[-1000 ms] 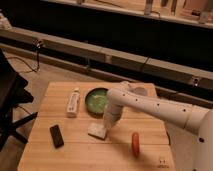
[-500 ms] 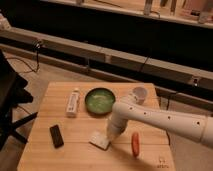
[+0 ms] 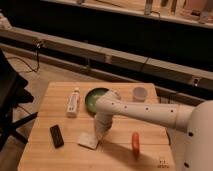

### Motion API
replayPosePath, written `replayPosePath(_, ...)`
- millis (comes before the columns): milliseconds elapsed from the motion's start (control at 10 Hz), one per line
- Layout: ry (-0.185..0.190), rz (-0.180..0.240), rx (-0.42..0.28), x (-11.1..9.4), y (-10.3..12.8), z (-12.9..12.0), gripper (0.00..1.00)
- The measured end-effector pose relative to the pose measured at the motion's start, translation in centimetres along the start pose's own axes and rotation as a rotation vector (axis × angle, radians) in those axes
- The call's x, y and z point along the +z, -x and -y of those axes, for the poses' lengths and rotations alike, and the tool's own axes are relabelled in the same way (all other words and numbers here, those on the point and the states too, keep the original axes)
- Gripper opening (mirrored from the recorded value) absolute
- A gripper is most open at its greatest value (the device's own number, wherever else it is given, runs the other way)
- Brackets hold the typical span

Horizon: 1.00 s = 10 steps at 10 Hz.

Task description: Wipe the white sponge on the table

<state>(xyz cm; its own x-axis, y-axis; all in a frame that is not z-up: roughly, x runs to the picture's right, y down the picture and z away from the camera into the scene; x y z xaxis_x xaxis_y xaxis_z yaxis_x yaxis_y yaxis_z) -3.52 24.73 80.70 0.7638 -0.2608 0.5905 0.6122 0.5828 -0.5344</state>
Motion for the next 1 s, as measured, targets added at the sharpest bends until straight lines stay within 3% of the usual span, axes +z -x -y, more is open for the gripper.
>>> replayPosePath(300,-0.014,-0.019,0.002,-2.1,-2.2,2.7,0.00)
replayPosePath(500,-0.021,-0.016,0.036,-3.6,-3.9,1.3,0.00)
replayPosePath(1000,-0.031,0.002,0.054,-2.4,-2.8,2.2,0.00)
